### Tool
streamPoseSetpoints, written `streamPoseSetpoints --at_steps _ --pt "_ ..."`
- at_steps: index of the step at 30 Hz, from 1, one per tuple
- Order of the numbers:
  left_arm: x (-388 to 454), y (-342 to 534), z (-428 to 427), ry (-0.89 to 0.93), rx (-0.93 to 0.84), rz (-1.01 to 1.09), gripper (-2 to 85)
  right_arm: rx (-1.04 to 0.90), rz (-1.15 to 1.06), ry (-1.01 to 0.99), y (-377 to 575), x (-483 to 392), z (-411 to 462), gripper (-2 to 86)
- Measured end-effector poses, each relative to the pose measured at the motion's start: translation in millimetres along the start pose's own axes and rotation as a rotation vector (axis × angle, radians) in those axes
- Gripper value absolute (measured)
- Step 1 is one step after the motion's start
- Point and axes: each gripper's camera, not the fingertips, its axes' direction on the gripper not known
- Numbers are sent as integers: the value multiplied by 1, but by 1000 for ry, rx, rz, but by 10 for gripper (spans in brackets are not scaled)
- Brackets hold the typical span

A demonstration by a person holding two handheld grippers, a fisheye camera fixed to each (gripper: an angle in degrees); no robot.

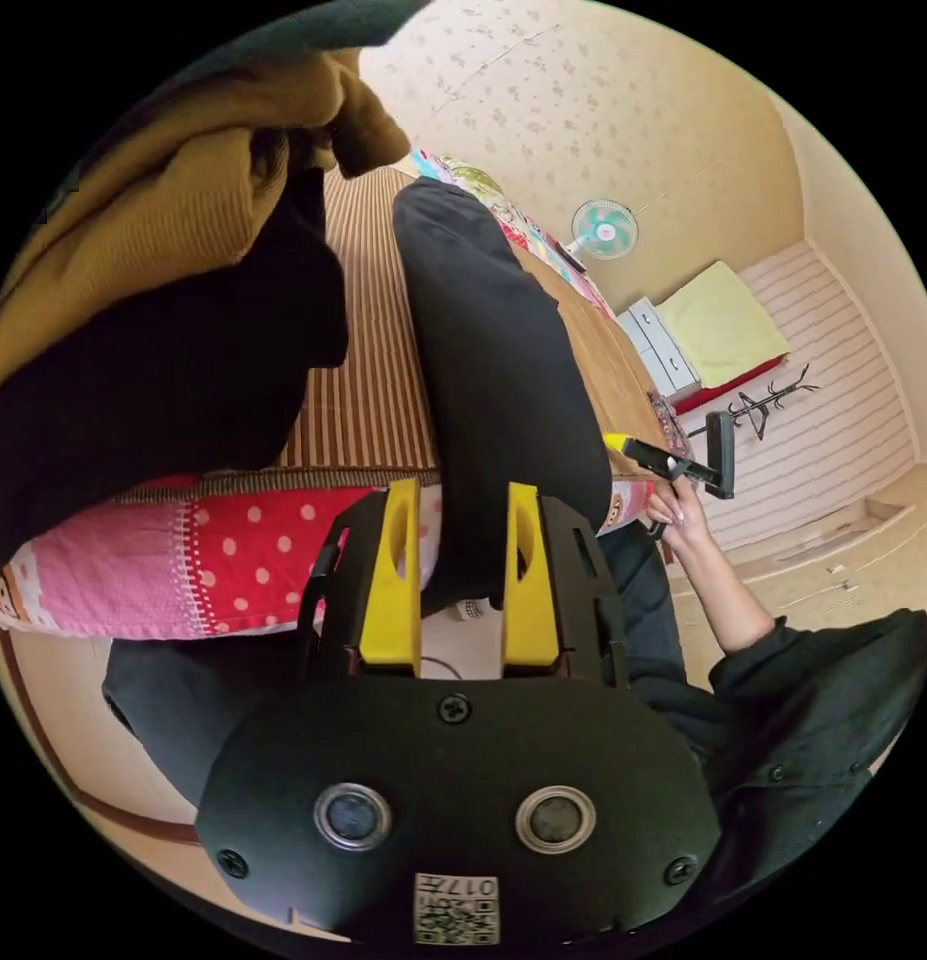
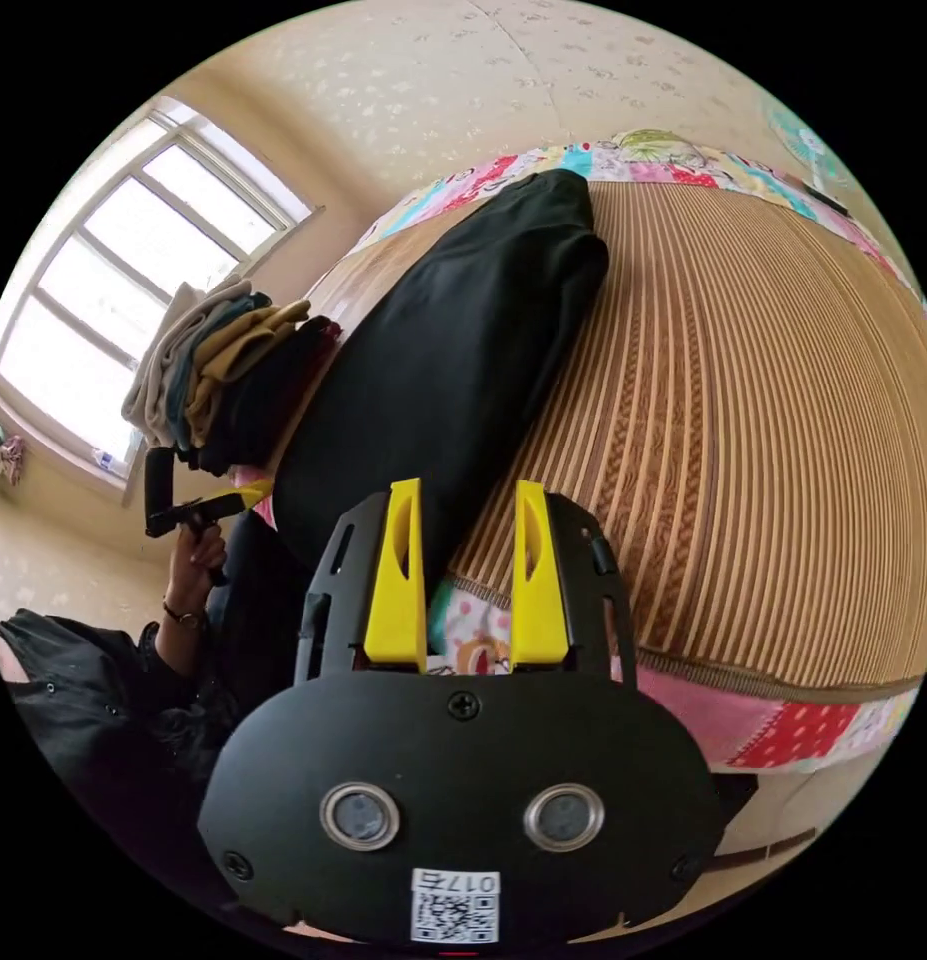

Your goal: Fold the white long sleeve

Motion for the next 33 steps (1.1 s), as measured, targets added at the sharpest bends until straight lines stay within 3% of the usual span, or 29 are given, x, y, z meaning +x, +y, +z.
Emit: streamPoseSetpoints --at_steps 6,10,12,14,17,20,24,29,33 --pt "30 31 32 -17 -60 -44 41 63 28 3 57 -6 -8 49" --pt "55 43 58 99 -330 27 39 -46 31 -61 80 19 -33 40" --pt "62 53 62 75 -392 38 42 -146 -68 -54 98 22 -43 40" --pt "62 61 44 9 -279 6 64 -165 -102 -50 105 26 -51 42" --pt "48 55 17 153 -61 -15 103 -9 -37 -100 105 54 -78 68" --pt "29 36 7 170 64 -36 114 79 10 -186 93 86 -92 104" --pt "8 16 23 206 46 -92 134 53 42 -316 75 113 -75 125" --pt "0 40 44 333 -2 -170 114 92 93 -337 89 122 -78 130" --pt "13 56 37 248 21 -131 106 105 123 -275 105 139 -101 118"
